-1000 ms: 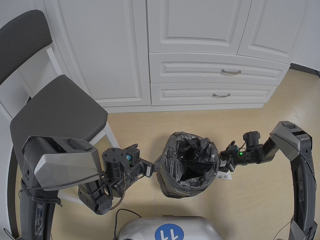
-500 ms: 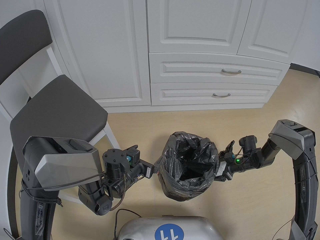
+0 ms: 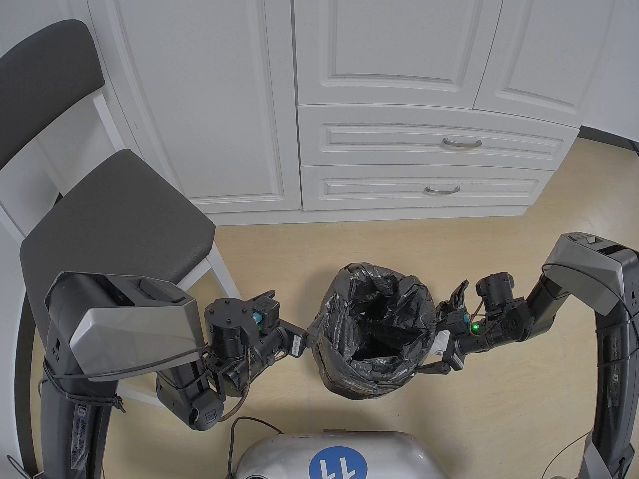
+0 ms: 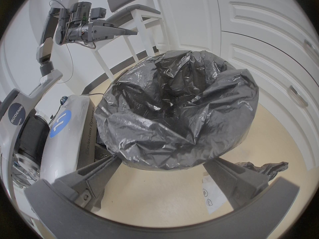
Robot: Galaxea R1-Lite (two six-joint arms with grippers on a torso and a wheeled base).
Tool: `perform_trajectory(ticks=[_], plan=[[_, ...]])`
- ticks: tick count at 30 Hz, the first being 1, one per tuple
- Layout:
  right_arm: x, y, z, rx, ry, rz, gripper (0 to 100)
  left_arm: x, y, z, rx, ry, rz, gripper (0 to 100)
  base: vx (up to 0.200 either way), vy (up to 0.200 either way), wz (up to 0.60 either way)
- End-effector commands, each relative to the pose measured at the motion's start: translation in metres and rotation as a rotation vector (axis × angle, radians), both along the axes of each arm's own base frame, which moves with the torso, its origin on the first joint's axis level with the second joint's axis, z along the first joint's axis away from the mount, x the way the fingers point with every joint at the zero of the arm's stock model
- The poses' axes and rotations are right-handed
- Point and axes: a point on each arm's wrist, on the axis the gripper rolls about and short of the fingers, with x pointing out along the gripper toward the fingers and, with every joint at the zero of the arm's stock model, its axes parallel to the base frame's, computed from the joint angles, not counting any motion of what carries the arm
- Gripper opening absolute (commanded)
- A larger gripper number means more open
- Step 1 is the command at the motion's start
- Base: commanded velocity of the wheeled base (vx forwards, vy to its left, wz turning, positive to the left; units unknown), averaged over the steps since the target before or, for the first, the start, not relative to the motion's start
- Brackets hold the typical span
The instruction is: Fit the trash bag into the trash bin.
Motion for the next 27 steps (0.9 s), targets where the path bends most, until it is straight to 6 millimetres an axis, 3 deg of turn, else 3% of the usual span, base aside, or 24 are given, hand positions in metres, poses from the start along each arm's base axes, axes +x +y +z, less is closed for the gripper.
perform_trajectory(ticks=[1, 10, 16, 17, 27], plan=[[0.002, 0.001, 0.001, 0.003, -0.004, -0.001, 100, 0.000, 0.000, 0.001, -0.002, -0.003, 0.000, 100, 0.000, 0.000, 0.00], [0.027, -0.009, -0.016, 0.017, -0.007, -0.054, 100, -0.001, -0.002, 0.002, -0.005, -0.005, -0.004, 100, 0.000, 0.000, 0.00], [0.031, -0.010, -0.018, 0.027, 0.000, -0.072, 100, -0.001, -0.003, 0.002, -0.006, -0.006, -0.007, 100, 0.000, 0.000, 0.00], [0.031, -0.010, -0.018, 0.027, 0.000, -0.072, 0, -0.001, -0.003, 0.002, -0.006, -0.006, -0.007, 100, 0.000, 0.000, 0.00], [0.039, -0.014, -0.018, 0.039, -0.011, -0.088, 0, -0.001, -0.003, 0.002, -0.006, -0.007, -0.007, 100, 0.000, 0.000, 0.00]])
